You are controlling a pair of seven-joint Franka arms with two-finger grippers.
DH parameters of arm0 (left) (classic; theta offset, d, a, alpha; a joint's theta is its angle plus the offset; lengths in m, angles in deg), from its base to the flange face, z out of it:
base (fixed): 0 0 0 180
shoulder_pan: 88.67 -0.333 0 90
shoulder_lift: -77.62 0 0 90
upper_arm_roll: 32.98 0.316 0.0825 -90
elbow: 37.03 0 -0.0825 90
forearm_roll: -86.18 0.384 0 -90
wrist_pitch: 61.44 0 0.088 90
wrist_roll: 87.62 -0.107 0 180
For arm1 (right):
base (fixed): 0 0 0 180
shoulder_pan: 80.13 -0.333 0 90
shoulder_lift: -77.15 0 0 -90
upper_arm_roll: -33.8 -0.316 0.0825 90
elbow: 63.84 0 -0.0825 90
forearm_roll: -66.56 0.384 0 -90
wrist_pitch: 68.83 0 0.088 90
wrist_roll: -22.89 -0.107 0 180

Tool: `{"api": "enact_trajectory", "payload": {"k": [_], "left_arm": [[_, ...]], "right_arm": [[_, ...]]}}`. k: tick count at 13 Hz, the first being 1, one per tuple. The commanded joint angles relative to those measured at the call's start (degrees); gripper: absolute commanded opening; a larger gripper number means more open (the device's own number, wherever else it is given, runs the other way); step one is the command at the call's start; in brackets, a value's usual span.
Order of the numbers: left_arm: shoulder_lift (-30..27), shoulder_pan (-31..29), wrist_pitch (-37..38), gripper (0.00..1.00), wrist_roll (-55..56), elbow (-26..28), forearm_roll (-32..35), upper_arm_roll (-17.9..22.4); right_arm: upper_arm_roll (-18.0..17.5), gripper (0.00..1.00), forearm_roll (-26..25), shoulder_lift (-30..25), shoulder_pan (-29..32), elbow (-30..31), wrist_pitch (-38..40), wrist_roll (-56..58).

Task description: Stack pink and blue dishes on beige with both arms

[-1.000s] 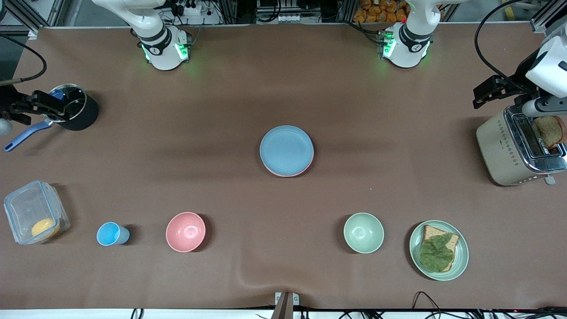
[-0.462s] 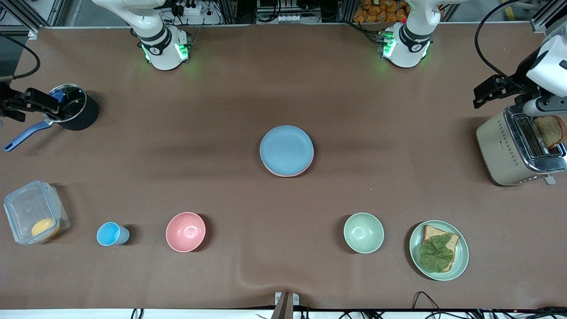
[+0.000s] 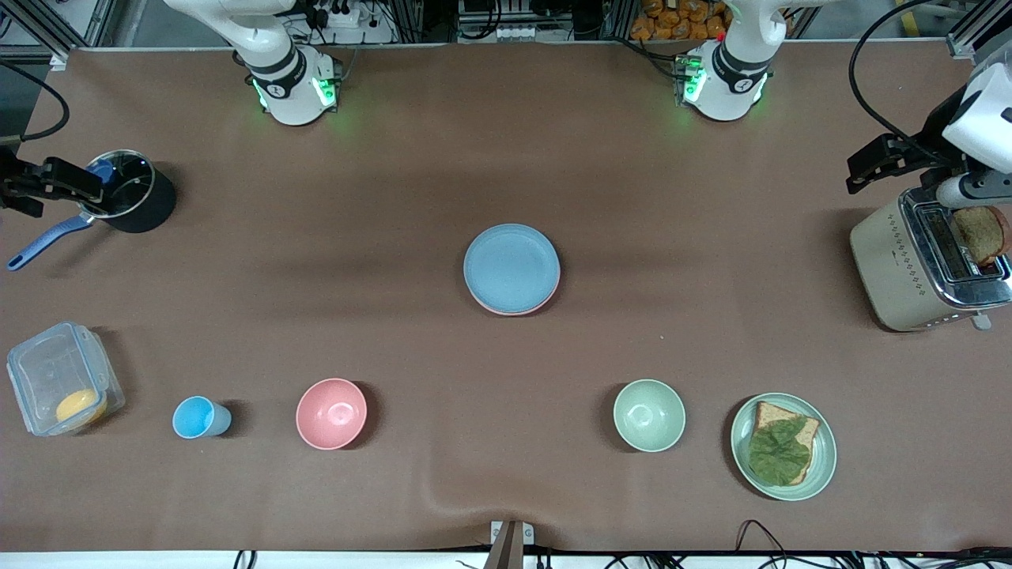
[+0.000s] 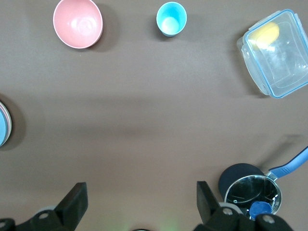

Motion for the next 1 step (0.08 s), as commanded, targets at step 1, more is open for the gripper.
{"api": "enact_trajectory", "payload": {"k": [1], "left_arm": [[-0.5, -0.2, 0.9, 1.0, 0.6, -0.3, -0.9, 0.3]], "right_arm": [[0.0, 1.0, -0.9, -0.6, 0.1, 0.0, 0.3, -0.7]]}}
